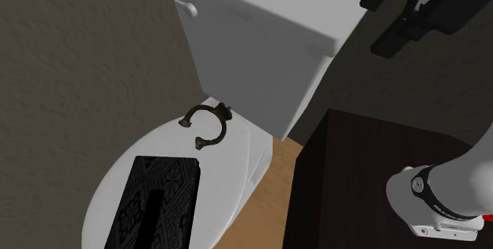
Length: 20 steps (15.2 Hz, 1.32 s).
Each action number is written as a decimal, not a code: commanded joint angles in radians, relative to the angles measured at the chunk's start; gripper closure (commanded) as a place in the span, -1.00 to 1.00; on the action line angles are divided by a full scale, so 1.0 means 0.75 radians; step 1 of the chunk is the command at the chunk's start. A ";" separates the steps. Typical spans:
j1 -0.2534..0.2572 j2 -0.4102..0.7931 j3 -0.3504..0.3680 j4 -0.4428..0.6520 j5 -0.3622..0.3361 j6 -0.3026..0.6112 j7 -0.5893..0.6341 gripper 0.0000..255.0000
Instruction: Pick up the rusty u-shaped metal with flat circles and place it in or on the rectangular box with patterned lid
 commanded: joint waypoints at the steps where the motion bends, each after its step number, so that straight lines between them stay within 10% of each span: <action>1: 0.000 0.000 0.000 0.000 0.000 0.000 0.000 -1.00; 20: -0.032 0.769 -0.045 -0.016 0.003 0.678 0.009 -1.00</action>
